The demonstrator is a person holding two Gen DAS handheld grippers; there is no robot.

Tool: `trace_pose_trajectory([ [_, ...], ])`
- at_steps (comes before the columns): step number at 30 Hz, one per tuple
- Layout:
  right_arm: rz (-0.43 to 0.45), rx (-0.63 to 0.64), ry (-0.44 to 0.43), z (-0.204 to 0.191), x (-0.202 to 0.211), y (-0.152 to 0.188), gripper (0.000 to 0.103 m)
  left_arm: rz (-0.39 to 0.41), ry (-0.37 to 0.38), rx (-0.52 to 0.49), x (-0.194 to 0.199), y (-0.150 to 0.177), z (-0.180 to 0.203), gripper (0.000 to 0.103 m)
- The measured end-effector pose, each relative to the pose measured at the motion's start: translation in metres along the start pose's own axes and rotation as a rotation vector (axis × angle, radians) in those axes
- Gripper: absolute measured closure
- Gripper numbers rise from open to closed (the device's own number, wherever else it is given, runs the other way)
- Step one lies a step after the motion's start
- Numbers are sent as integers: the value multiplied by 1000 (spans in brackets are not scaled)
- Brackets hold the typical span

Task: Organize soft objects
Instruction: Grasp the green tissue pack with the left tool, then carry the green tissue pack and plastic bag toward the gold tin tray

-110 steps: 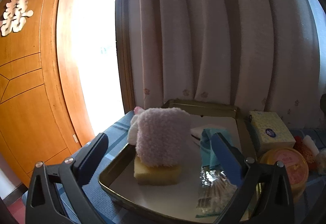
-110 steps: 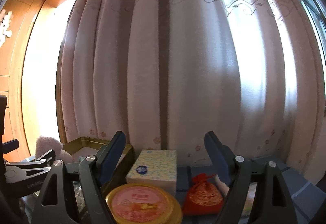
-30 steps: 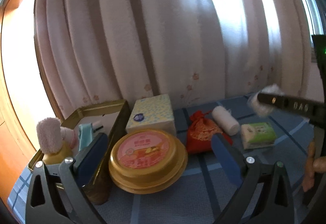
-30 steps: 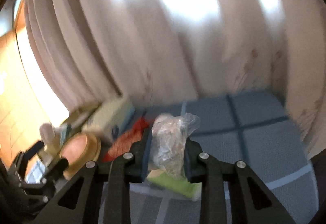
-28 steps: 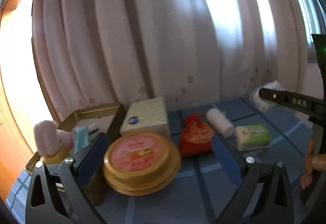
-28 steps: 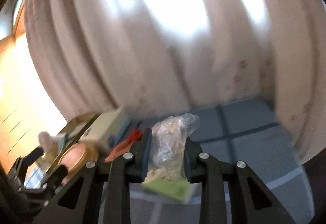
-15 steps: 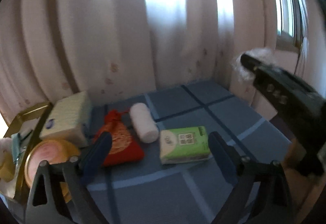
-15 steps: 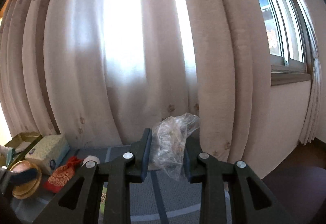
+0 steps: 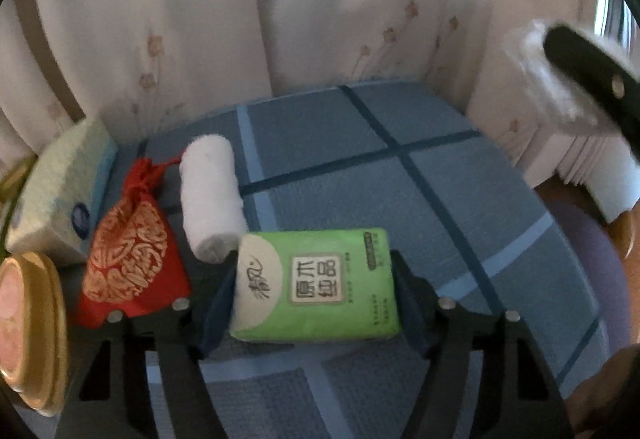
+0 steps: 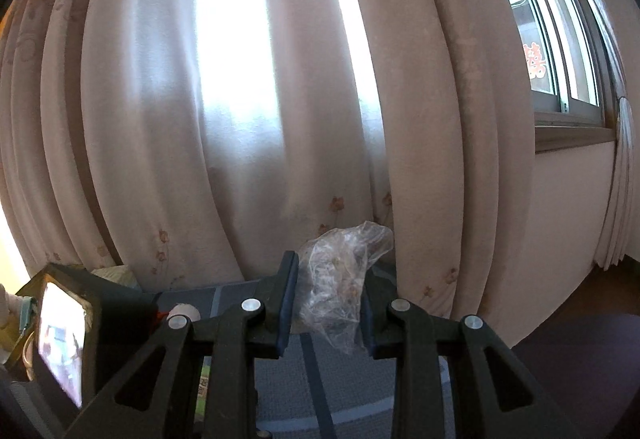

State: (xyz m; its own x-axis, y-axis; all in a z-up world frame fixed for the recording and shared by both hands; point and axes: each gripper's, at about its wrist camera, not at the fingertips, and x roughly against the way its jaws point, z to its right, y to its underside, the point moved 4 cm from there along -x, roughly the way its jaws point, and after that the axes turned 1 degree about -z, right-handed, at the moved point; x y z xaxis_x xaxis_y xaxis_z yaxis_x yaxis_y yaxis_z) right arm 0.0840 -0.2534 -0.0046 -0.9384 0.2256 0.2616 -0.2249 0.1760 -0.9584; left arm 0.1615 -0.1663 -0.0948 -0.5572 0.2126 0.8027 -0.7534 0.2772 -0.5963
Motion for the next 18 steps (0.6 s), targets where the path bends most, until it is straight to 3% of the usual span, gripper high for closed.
trace_pose_trajectory([
  [6,-2,-3,6,-1,0,0,73,27,8,40,14,1,-6,35],
  [18,6,31,29,-4,1,0,73,292,-32,75,85,9,-24,35],
])
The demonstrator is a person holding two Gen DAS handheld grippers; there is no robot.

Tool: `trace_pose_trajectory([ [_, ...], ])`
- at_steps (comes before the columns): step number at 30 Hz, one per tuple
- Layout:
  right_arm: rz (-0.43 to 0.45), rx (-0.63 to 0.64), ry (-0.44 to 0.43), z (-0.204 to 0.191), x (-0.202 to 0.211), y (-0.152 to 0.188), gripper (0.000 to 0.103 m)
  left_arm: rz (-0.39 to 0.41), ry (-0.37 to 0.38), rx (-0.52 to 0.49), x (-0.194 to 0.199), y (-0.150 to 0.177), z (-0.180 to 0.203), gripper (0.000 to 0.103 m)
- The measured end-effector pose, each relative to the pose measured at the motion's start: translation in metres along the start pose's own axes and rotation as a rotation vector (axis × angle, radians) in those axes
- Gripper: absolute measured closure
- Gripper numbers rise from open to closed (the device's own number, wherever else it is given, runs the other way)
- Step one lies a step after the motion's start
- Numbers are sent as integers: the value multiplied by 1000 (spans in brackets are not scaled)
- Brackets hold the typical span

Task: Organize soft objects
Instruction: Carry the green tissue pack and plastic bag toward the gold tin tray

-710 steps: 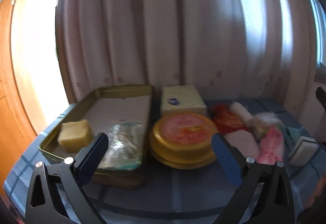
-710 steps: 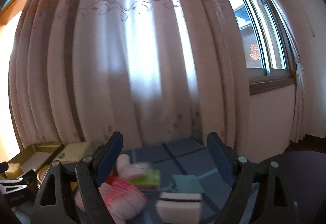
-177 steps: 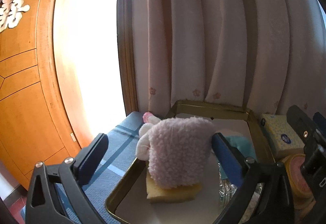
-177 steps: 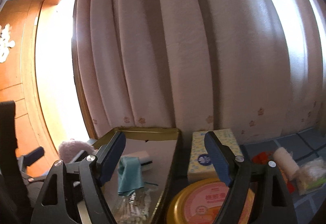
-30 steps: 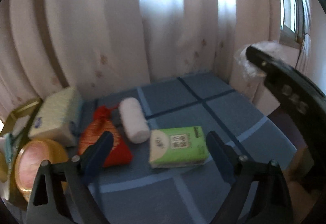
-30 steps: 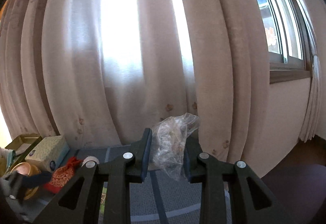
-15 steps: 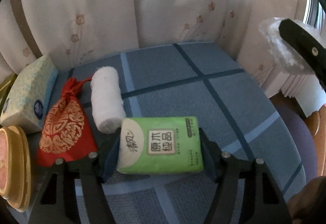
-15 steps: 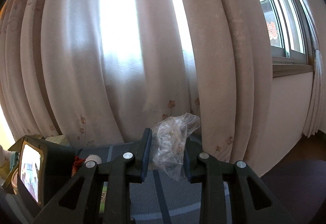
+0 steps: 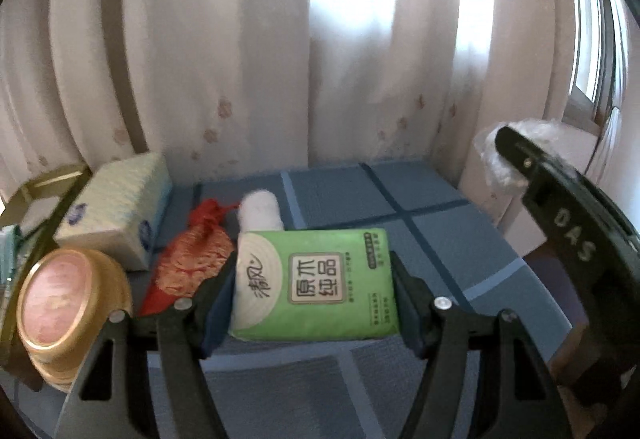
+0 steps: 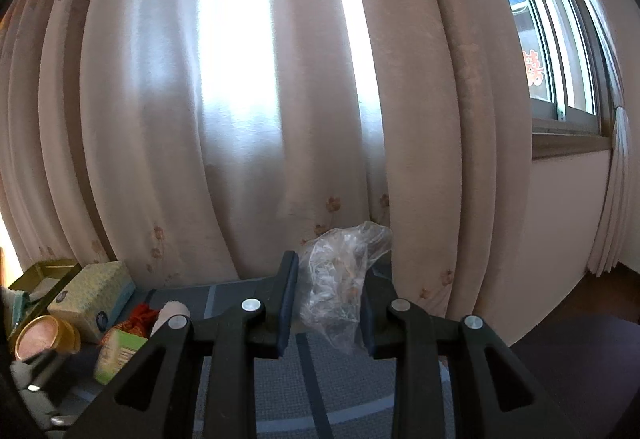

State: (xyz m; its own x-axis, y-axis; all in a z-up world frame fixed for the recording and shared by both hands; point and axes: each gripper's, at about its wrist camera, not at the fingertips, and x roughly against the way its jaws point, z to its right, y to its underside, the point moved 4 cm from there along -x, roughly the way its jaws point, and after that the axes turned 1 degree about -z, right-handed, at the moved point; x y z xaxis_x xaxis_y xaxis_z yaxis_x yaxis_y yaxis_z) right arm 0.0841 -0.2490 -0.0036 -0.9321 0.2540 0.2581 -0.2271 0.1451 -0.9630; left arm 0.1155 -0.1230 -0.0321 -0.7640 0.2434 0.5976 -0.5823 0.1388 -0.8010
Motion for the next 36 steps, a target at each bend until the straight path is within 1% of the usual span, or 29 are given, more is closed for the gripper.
trace_pose_trajectory([
  [1,2,5,1,0,0,0,73,12,-10,-5,-5,-5,-1,35],
  [5,6,29,9,-4,1,0,73,46,-51,-10,4,-4,-16,35],
  [9,11,39,10,-5,2,0,73,78,-110,0,11,-2,-40,35],
  [14,15,39,26,-5,3,0,73,103,-147,26,20,4,-64,35],
  [24,27,46,66,-8,12,1,73,148,-168,25,39,12,-87,35],
  [32,33,31,92,-12,23,4,73,164,-166,43,47,16,-103,35],
  [36,37,42,75,-25,30,6,73,177,-167,48,52,18,-111,35],
])
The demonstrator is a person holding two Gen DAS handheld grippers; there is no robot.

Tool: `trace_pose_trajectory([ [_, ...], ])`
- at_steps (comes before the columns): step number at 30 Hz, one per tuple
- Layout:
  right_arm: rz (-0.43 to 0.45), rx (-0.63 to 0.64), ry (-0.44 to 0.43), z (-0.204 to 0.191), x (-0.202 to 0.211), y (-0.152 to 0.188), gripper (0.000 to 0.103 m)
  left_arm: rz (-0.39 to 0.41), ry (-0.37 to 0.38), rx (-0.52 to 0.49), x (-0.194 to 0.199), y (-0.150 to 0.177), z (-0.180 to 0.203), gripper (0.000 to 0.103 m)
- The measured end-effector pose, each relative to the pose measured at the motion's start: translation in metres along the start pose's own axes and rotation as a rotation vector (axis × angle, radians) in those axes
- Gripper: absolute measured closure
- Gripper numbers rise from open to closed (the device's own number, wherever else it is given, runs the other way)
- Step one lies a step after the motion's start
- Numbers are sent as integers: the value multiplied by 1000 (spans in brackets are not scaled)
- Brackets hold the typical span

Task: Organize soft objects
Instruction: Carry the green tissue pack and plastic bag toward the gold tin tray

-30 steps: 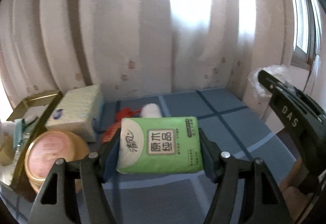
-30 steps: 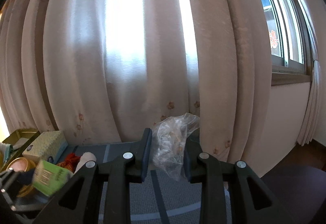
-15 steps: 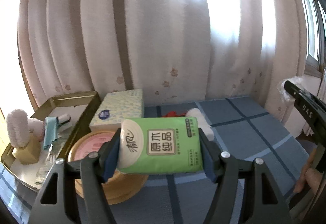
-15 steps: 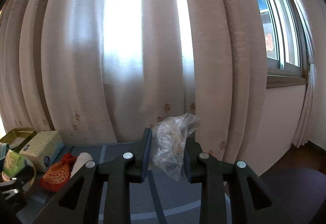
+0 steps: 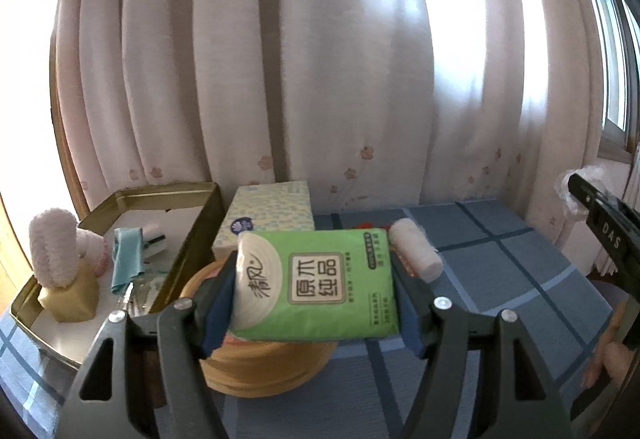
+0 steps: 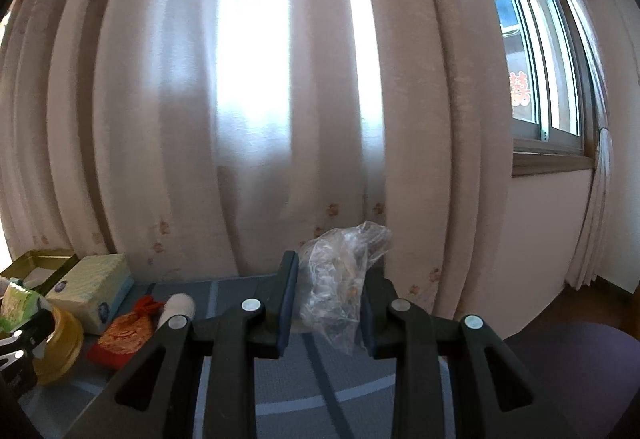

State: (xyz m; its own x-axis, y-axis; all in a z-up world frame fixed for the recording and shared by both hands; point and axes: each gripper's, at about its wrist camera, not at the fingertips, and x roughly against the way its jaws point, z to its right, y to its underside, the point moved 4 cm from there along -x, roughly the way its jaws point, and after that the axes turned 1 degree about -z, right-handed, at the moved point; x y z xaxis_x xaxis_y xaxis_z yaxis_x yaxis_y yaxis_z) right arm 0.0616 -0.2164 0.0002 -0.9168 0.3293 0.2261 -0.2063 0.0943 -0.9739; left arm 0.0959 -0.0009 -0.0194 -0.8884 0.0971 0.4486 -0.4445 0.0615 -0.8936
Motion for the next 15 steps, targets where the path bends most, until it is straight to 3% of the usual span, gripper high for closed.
trace_pose_trajectory([
  [15,-9,53,-170,-93,29,11,73,36,-20,40,13,3,-48,35],
])
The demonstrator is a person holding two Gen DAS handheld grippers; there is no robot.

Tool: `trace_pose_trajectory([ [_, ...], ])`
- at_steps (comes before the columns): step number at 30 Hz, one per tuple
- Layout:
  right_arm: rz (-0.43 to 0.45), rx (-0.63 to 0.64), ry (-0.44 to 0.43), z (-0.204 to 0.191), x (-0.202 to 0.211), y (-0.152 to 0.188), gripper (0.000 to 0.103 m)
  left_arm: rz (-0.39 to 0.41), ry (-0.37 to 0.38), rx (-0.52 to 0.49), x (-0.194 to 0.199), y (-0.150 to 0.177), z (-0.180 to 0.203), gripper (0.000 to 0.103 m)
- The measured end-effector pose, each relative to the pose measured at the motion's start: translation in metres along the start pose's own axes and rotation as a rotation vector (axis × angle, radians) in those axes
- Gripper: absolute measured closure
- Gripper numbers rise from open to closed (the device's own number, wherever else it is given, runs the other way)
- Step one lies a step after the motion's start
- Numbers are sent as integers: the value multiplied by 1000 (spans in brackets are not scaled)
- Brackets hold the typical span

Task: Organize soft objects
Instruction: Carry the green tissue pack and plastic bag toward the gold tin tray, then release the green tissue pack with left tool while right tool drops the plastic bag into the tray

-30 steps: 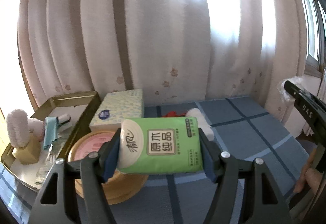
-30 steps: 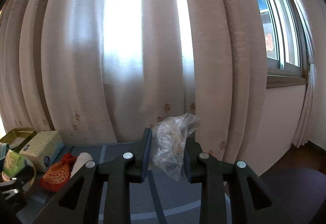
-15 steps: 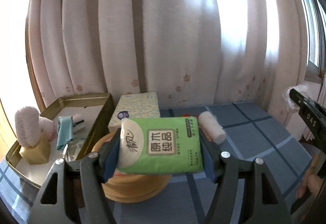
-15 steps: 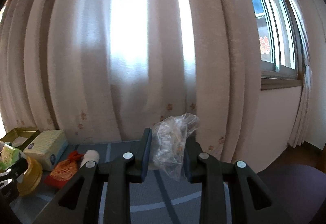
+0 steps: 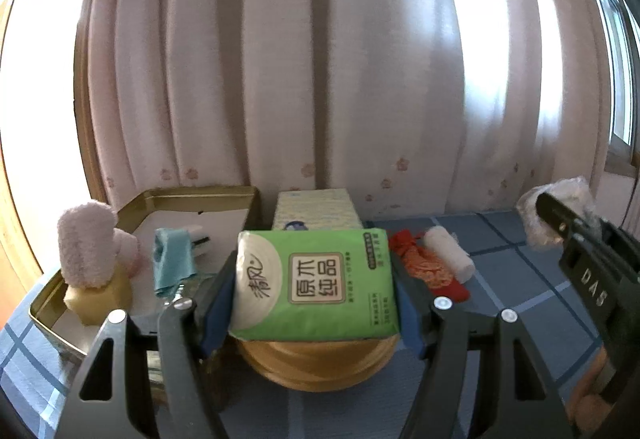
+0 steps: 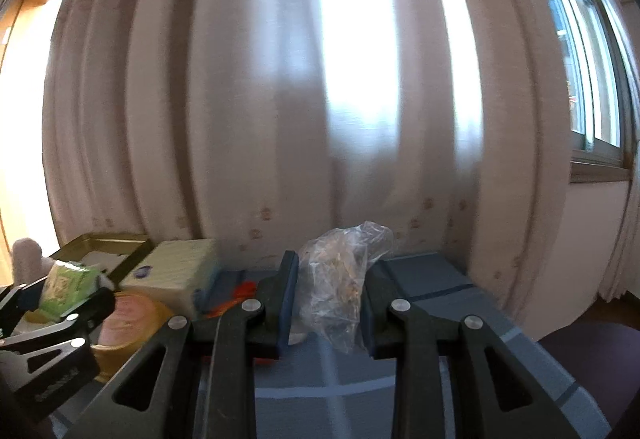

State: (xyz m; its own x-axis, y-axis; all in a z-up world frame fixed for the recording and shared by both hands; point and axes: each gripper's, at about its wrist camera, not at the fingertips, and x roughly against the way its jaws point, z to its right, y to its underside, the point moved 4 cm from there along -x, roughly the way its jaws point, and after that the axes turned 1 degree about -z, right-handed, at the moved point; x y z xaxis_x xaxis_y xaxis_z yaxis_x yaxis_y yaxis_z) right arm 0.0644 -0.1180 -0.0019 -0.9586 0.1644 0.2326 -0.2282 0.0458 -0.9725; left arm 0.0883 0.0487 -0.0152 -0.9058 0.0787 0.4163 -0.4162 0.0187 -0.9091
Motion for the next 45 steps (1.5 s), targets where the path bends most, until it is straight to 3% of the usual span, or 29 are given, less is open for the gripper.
trace_pose_trajectory([
  [12,-13,64,-126,-75,4,6,73,17,-25,44,11,3,-46,35],
  [20,-11,122,-215,-122,6,5,73,2,-93,71,15,1,-93,35],
  [27,-34,128,-326,-171,-2,-16,73,6,-163,74,22,-17,-142,35],
  [32,-48,109,-369,-199,-20,-34,73,-11,-212,73,3,-46,-168,35],
  [36,-95,90,-385,-221,-47,-48,73,-46,-229,60,-22,-63,-178,35],
  [40,-170,77,-382,-235,-78,-54,73,-134,-227,56,-56,-70,-185,35],
  [45,-330,54,-388,-247,-119,-49,73,-200,-215,34,-86,-75,-188,35],
])
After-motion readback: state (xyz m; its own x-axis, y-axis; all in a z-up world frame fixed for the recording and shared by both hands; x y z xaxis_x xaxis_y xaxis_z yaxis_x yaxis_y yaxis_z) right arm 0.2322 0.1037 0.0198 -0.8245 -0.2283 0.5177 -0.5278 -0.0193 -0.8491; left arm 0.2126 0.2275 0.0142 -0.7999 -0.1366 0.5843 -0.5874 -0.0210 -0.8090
